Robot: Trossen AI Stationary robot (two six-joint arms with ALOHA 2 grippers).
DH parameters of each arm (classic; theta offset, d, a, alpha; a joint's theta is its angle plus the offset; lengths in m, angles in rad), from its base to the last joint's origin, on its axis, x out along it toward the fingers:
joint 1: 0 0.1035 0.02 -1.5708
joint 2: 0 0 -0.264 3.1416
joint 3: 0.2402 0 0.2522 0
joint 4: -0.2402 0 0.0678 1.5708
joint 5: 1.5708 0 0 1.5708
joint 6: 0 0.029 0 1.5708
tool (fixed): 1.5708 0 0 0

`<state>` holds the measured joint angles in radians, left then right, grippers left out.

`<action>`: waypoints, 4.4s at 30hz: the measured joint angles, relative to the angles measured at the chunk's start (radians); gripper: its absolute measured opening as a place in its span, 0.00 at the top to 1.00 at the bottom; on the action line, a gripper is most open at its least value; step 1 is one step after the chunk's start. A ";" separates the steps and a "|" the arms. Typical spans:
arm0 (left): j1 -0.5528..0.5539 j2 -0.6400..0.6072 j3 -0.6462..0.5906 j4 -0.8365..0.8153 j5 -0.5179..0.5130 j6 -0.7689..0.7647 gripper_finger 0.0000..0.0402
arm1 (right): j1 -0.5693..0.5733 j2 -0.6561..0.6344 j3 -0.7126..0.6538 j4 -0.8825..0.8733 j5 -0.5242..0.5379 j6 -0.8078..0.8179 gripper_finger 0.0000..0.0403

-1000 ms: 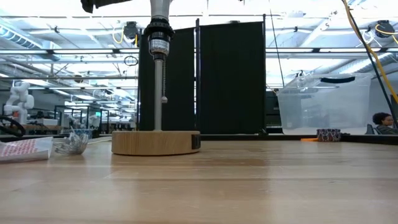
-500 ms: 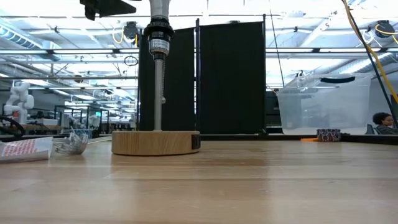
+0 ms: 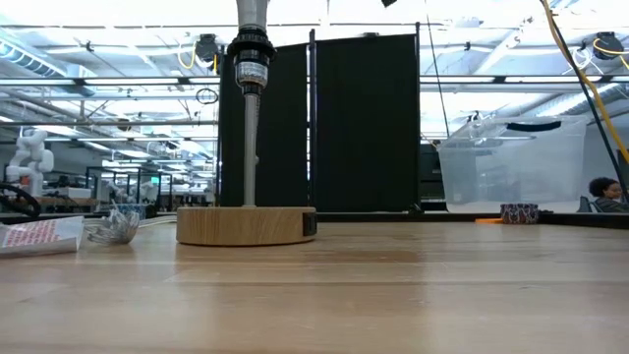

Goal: Screw lightbulb
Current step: Insert the lightbulb on the lamp

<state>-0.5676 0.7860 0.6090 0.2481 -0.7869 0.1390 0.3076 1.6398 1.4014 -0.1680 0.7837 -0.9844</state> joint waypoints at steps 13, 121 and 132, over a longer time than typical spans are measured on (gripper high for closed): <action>0.059 0.038 0.000 -0.005 0.052 -0.054 0.34 | -0.060 -0.001 0.000 0.089 -0.002 -0.124 1.00; 0.132 0.187 -0.303 0.165 0.071 -0.384 0.34 | -0.162 -0.496 -0.772 0.617 -0.430 0.521 1.00; 0.234 0.498 -0.309 0.436 0.210 -0.397 0.34 | -0.162 -0.523 -0.771 0.629 -0.470 0.471 1.00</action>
<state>-0.3336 1.2844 0.3002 0.6836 -0.5766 -0.2580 0.1452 1.1172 0.6300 0.4611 0.3137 -0.5133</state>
